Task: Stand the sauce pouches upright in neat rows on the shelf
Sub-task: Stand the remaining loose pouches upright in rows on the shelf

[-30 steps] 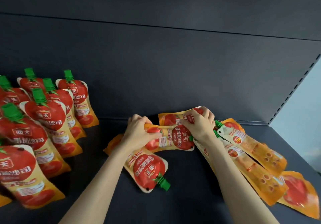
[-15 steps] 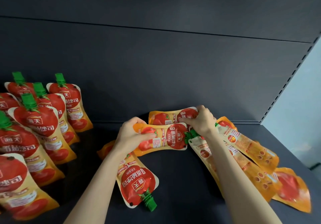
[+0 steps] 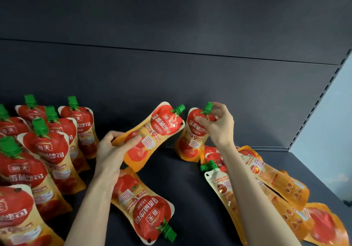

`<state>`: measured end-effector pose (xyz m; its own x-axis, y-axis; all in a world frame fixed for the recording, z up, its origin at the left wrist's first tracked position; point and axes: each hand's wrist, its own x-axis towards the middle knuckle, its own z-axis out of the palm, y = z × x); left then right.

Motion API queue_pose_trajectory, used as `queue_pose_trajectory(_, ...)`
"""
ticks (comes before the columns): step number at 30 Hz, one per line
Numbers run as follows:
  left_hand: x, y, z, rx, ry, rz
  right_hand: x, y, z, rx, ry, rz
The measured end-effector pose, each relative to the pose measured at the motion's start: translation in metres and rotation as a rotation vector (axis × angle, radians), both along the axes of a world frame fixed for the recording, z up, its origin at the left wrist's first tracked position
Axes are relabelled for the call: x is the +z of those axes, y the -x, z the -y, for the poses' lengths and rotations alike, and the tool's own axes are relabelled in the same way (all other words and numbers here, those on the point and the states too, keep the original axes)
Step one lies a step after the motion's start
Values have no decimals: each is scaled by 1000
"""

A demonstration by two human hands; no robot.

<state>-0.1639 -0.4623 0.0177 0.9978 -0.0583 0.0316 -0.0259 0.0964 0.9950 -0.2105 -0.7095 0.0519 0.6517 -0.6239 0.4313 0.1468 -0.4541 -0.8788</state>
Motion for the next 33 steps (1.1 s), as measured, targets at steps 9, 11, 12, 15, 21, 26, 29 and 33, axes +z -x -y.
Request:
queue_pose_trajectory(9,-10,5,17,-78,140,-109,-17,-8,-35,253,-218,-40)
queue_pose_trajectory(11,-12,9,21,-154,60,-86,-24,-5,-42,273,-301,-54)
queue_pose_trajectory(12,-13,10,23,-183,4,-69,-26,-5,-44,271,-316,-52)
queue_pose_trajectory(15,-17,13,28,-234,-129,-10,-30,-5,-46,284,-333,-28)
queue_pose_trajectory(21,-25,2,26,-189,-289,158,-48,-6,-49,336,-328,-97)
queue_pose_trajectory(26,-28,-26,17,-130,-424,210,-46,-12,-54,234,-251,-69)
queue_pose_trajectory(29,-31,-31,10,-156,-401,167,-55,-8,-57,290,-220,-110)
queue_pose_trajectory(33,-34,-35,10,-171,-442,192,-78,2,-58,332,-129,-222)
